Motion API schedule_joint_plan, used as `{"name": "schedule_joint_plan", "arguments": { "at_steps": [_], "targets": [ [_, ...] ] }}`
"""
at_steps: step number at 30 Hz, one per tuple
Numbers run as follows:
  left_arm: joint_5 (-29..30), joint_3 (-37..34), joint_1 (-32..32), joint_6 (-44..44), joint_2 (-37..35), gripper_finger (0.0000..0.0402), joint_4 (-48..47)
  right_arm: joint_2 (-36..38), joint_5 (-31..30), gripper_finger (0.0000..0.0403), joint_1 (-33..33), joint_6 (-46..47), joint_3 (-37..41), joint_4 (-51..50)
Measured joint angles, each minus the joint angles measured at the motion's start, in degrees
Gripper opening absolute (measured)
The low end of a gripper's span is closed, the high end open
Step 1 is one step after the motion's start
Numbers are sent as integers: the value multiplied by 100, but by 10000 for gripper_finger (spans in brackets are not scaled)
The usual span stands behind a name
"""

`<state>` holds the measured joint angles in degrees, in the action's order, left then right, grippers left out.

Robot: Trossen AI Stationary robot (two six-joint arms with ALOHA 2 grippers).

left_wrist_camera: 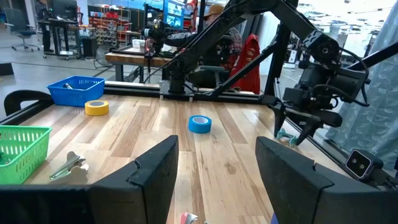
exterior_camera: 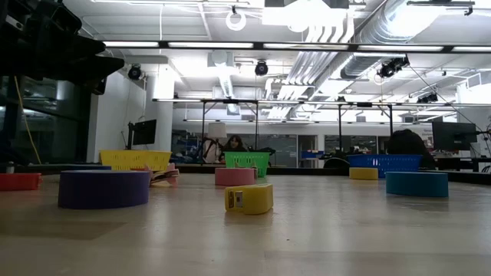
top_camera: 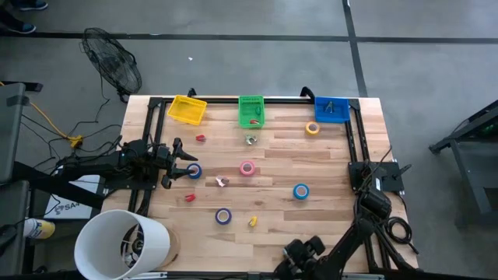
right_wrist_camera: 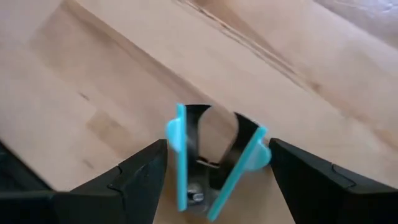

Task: Pick and place Stapler, Stapler remover, tape
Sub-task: Put the light blue staple remover into the blue basket

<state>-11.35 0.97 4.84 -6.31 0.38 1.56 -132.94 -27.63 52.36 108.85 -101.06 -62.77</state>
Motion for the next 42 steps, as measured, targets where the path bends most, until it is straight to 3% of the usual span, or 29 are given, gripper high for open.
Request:
{"name": "schedule_joint_plan", "arguments": {
  "at_steps": [8, 26, 31, 37, 42],
  "targets": [
    [2, 0, 2, 0, 0, 211, 1, 7, 310, 247, 2, -76, -2, -122],
    [2, -1, 2, 0, 0, 211, 1, 95, 452, 84, 2, -731, -7, -212],
    [-1, -1, 0, 0, 0, 211, 1, 494, 522, 83, -80, -873, 3, -909],
    [2, -2, 0, 0, 0, 211, 1, 1170, 402, 83, -406, -884, 0, -2630],
    [2, 1, 0, 0, 0, 211, 1, 2143, -240, 83, -979, -1455, 433, -2681]
  ]
}}
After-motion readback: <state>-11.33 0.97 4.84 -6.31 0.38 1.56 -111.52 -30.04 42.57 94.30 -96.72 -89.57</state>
